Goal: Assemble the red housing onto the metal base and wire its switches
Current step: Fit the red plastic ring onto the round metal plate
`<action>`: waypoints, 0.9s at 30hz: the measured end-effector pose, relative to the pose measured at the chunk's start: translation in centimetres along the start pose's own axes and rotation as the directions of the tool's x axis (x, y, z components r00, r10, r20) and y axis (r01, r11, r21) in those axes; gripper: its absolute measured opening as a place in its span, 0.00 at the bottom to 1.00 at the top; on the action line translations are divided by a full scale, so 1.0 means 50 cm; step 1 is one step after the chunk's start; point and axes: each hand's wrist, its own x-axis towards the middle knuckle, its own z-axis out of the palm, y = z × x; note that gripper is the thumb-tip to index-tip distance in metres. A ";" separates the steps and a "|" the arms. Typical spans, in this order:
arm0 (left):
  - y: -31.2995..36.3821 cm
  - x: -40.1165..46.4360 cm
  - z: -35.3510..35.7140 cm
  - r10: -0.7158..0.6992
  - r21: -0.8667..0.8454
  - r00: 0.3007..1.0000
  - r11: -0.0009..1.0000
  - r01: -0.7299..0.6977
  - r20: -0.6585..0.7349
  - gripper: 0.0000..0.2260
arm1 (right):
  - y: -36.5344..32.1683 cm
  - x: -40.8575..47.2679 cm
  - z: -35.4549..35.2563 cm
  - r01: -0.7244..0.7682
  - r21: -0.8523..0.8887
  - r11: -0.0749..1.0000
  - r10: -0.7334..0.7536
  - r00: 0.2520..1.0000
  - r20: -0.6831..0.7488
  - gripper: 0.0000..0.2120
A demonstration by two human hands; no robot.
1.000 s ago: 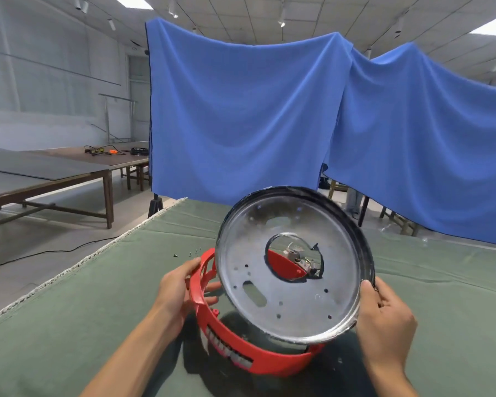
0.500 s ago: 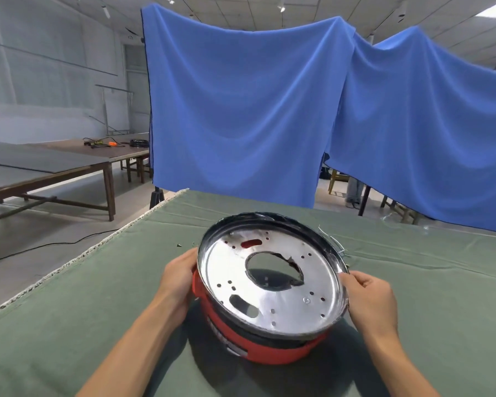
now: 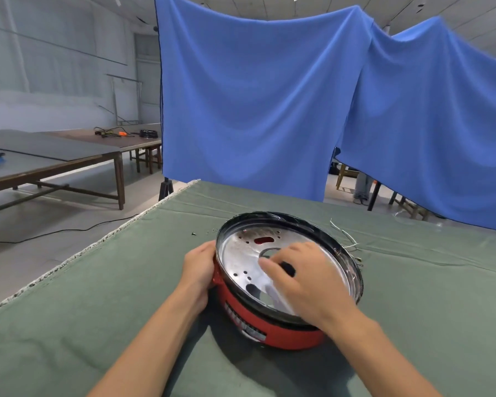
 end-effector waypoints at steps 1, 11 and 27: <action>0.001 -0.002 0.000 0.002 -0.005 1.000 1.000 -0.002 0.005 0.10 | -0.014 0.010 0.012 0.017 0.006 1.000 -0.017 0.998 0.062 0.18; -0.003 0.000 -0.003 0.047 -0.104 0.997 0.994 -0.040 0.066 0.11 | -0.052 0.028 0.051 0.063 0.085 0.994 -0.079 0.976 0.204 0.19; -0.006 -0.007 0.011 0.106 -0.166 0.991 0.982 -0.091 0.085 0.09 | -0.069 0.012 0.059 0.192 -0.061 0.980 -0.190 0.981 0.031 0.16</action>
